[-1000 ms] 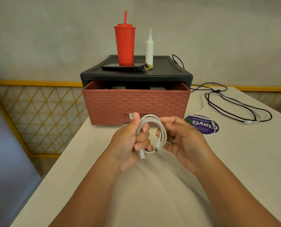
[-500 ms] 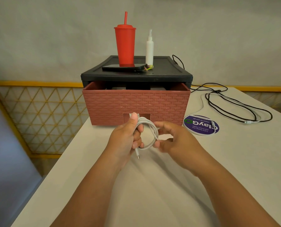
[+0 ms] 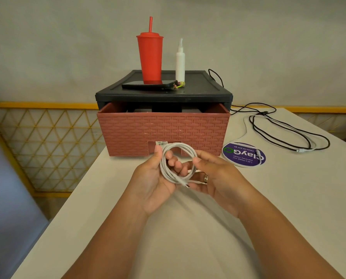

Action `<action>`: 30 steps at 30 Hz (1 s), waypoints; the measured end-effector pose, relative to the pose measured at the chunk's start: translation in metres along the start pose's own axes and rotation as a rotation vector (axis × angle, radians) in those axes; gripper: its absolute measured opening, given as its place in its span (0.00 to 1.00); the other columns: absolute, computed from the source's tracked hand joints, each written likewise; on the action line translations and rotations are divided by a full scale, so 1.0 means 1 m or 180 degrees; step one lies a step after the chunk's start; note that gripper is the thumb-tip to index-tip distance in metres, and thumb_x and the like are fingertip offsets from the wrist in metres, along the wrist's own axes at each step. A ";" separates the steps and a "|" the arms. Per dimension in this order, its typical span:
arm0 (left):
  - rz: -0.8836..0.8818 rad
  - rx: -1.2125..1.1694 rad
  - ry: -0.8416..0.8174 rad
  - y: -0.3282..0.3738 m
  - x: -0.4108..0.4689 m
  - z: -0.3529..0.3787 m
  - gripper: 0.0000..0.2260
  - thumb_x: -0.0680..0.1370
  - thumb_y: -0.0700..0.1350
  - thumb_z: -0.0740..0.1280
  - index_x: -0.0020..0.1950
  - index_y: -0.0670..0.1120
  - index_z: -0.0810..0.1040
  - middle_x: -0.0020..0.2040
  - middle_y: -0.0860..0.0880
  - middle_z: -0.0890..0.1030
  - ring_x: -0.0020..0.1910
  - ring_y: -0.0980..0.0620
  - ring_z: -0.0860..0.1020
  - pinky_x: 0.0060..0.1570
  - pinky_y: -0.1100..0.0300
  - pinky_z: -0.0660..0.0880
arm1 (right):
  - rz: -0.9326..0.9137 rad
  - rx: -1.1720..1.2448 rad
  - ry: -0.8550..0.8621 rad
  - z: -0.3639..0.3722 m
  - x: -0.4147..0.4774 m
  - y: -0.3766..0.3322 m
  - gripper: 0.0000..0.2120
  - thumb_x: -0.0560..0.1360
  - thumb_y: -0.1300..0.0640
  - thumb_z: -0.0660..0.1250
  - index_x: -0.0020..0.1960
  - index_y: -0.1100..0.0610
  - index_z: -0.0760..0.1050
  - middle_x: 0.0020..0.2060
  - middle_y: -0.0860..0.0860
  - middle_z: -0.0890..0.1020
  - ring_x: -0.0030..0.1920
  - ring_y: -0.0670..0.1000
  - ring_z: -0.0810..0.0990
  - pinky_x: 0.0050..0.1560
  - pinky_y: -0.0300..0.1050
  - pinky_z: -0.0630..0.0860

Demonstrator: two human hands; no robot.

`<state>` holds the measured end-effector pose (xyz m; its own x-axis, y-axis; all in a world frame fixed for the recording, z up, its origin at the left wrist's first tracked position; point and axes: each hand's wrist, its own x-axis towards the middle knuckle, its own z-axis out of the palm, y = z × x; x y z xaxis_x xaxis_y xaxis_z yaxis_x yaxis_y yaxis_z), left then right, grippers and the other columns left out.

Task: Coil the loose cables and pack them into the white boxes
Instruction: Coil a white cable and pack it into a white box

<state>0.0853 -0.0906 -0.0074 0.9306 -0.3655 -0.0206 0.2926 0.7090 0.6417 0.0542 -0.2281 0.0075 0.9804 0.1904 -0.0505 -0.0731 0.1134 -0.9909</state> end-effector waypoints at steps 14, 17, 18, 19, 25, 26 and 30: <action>0.0144 0.2901 0.0451 -0.025 0.001 -0.008 0.12 0.80 0.44 0.60 0.40 0.48 0.79 0.28 0.53 0.76 0.30 0.56 0.71 0.37 0.63 0.70 | 0.0198 0.0321 0.1347 -0.022 0.012 0.006 0.09 0.79 0.60 0.60 0.41 0.54 0.74 0.34 0.51 0.77 0.30 0.47 0.72 0.34 0.40 0.69; 0.0177 0.2935 0.0537 -0.029 0.003 -0.010 0.09 0.80 0.43 0.62 0.42 0.44 0.78 0.26 0.53 0.78 0.29 0.55 0.73 0.41 0.60 0.72 | 0.0087 -0.0004 0.1563 -0.021 0.018 0.013 0.10 0.79 0.58 0.60 0.40 0.54 0.73 0.34 0.52 0.76 0.31 0.48 0.73 0.37 0.43 0.69; 0.0191 0.2933 0.0559 -0.031 0.003 -0.010 0.09 0.80 0.43 0.62 0.42 0.43 0.78 0.26 0.53 0.78 0.29 0.55 0.73 0.43 0.58 0.72 | -0.0053 -0.0433 0.1717 -0.022 0.020 0.017 0.10 0.79 0.56 0.59 0.40 0.54 0.73 0.35 0.52 0.77 0.33 0.50 0.74 0.39 0.44 0.70; 0.0217 0.2918 0.0571 -0.033 0.003 -0.010 0.09 0.79 0.43 0.62 0.42 0.42 0.76 0.26 0.53 0.79 0.30 0.54 0.74 0.44 0.58 0.72 | -0.0226 -0.1035 0.1870 -0.022 0.021 0.021 0.11 0.79 0.54 0.58 0.40 0.54 0.72 0.37 0.53 0.78 0.36 0.52 0.76 0.42 0.45 0.70; 0.0289 0.2836 0.0579 -0.038 0.004 -0.011 0.03 0.79 0.40 0.63 0.47 0.42 0.75 0.30 0.50 0.81 0.35 0.50 0.77 0.47 0.55 0.74 | -0.0630 -0.2469 0.1880 -0.029 0.022 0.031 0.15 0.81 0.50 0.54 0.38 0.56 0.67 0.33 0.49 0.73 0.40 0.55 0.72 0.38 0.45 0.63; 0.0302 0.2942 0.0567 -0.039 0.005 -0.011 0.02 0.78 0.40 0.64 0.50 0.44 0.75 0.32 0.50 0.81 0.36 0.51 0.77 0.49 0.55 0.73 | -0.0635 -0.2560 0.1884 -0.034 0.023 0.029 0.16 0.80 0.51 0.55 0.36 0.55 0.66 0.31 0.48 0.72 0.38 0.54 0.71 0.35 0.45 0.62; 0.0619 0.4096 0.0643 -0.040 0.006 -0.015 0.11 0.77 0.44 0.66 0.59 0.50 0.73 0.42 0.55 0.79 0.43 0.57 0.77 0.47 0.66 0.70 | -0.0288 -0.2923 0.2066 -0.070 0.024 0.023 0.15 0.80 0.51 0.57 0.39 0.58 0.70 0.34 0.53 0.73 0.39 0.56 0.70 0.37 0.45 0.61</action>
<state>0.0821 -0.1120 -0.0447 0.9826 -0.1478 0.1128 -0.1616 -0.3789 0.9112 0.0893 -0.2895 -0.0255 0.9044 -0.3556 0.2358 -0.0973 -0.7101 -0.6973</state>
